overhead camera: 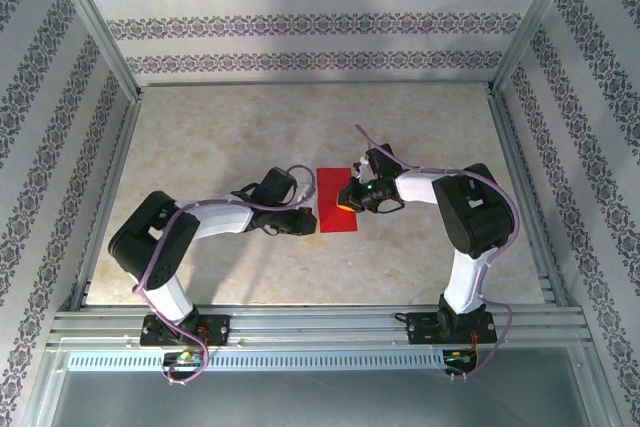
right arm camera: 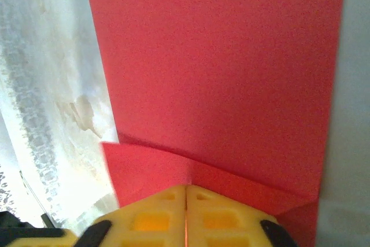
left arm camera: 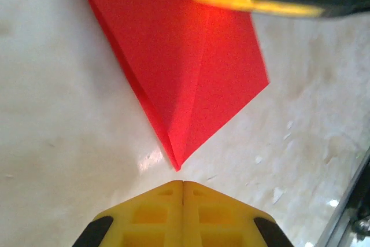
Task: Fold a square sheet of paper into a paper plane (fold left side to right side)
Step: Fold the triangle a second time at the center of the table, then turn over the paper at the center of the table.
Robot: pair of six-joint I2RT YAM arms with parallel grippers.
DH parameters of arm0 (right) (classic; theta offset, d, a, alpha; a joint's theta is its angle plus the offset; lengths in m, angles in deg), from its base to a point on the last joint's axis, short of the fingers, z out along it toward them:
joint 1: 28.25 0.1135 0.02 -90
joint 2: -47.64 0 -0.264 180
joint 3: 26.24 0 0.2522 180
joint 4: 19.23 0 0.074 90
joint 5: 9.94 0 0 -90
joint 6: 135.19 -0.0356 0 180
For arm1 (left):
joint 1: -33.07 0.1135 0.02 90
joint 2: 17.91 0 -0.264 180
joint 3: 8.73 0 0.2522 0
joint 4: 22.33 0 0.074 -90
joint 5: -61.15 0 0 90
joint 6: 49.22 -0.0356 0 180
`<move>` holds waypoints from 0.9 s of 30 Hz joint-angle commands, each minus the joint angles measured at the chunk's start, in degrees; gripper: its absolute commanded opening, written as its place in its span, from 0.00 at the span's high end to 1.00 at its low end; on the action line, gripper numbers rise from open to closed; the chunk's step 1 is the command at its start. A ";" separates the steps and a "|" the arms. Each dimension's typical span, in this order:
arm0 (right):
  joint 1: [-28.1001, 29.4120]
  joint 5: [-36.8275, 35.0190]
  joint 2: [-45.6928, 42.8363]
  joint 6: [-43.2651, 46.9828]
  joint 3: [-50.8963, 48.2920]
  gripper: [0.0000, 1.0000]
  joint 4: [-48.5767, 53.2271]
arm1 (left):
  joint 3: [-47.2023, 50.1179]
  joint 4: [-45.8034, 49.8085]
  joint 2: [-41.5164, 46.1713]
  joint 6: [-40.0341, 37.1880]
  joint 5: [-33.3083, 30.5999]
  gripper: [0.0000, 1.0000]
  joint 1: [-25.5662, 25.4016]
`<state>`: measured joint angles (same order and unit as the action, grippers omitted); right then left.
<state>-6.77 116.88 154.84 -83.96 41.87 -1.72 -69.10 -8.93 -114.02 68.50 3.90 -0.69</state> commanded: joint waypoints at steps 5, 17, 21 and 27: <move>-1.79 -1.64 -10.77 0.33 1.59 0.67 2.79 | 0.04 -1.69 4.49 2.51 -1.59 0.73 4.94; -8.71 -4.58 -26.62 2.38 -12.17 0.31 1.33 | -6.12 -7.03 -4.76 3.19 1.58 0.53 5.82; -8.97 -3.41 -28.80 2.18 -15.59 0.27 0.16 | -8.22 -8.02 -7.73 3.17 3.64 0.53 5.86; -8.95 -3.00 -29.50 2.11 -18.09 0.29 0.21 | -10.80 -9.55 -11.05 3.46 5.61 0.54 5.69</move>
<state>-15.52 113.05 126.62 -82.34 24.93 -0.37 -78.10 -15.38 -123.90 71.50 7.36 4.69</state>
